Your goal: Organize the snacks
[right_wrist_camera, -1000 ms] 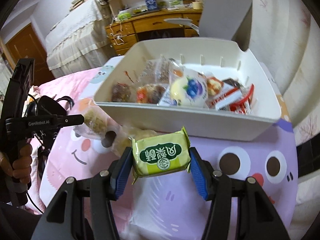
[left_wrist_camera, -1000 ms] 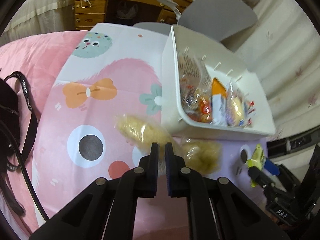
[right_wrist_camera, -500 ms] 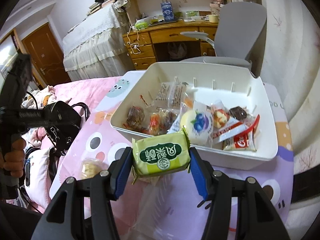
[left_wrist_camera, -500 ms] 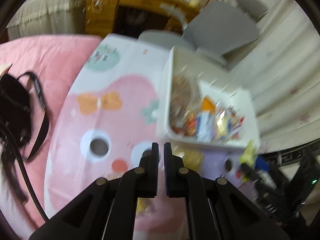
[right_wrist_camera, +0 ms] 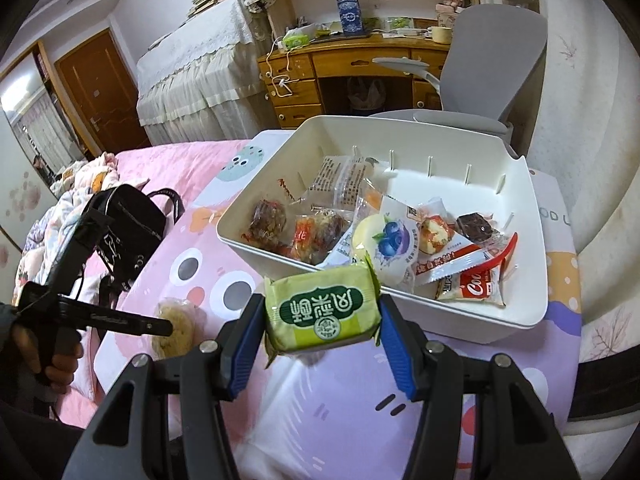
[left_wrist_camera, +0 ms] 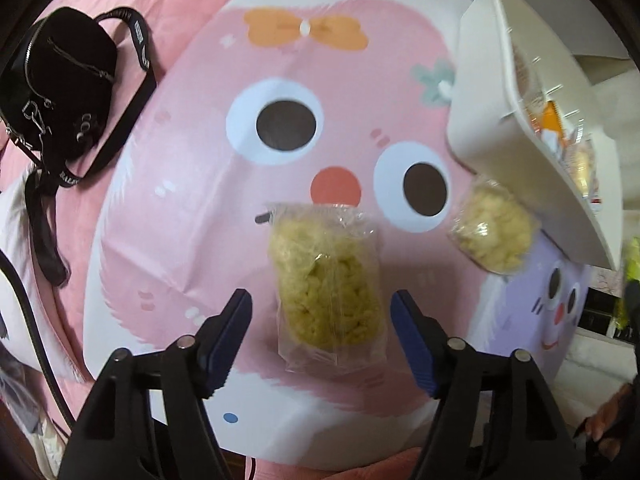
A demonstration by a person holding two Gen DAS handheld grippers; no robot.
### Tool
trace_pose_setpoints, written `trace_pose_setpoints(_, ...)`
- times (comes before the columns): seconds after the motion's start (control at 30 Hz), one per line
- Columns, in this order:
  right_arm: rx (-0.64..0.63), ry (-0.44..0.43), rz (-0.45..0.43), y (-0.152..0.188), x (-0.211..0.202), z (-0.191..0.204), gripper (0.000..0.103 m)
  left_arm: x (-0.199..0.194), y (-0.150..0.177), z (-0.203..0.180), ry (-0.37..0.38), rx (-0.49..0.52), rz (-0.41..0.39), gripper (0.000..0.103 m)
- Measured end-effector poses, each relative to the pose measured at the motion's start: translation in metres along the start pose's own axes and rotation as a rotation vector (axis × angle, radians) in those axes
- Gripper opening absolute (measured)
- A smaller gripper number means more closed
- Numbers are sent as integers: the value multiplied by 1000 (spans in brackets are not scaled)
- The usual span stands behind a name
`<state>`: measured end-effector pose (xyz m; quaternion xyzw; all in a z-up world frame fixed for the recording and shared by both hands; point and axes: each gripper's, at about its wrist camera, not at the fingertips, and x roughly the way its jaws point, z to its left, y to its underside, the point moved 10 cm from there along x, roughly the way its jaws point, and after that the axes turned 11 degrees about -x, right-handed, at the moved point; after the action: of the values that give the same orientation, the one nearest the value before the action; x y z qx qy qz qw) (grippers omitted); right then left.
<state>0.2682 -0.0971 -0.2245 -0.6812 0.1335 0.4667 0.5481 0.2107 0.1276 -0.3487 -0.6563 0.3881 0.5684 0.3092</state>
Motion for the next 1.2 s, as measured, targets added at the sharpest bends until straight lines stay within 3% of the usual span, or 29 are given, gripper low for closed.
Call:
trace_pose_setpoints(0.2, -23, -9, 9, 3, -2, -3, 56, 20, -1, -3, -45, -19, 12, 74)
trace_pose_setpoints(0.23, -25, -10, 8, 3, -3, -5, 56, 24, -1, -3, -53, -29, 19, 72)
trace_pose_setpoints(0.3, -29, -10, 3, 2, -5, -6, 56, 29, -3, -2, -73, -44, 24, 54)
trace_pose_setpoints(0.47, -37, -5, -24, -2, -17, -14, 56, 22, -6, -2, -113, -40, 9, 54)
trace_pose_setpoints(0.77, 43, 88, -119, -18, -34, -58, 57, -60, -24, -41, -66, 39, -106, 54)
trace_pose_setpoints(1.07, 190, 168, -143, -6, -30, -116, 57, -116, -48, -132, 29, 215, -220, 54)
trace_pose_setpoints(1.2, 245, 183, -144, 1, -28, -132, 58, -131, -57, -181, 116, 300, -284, 54)
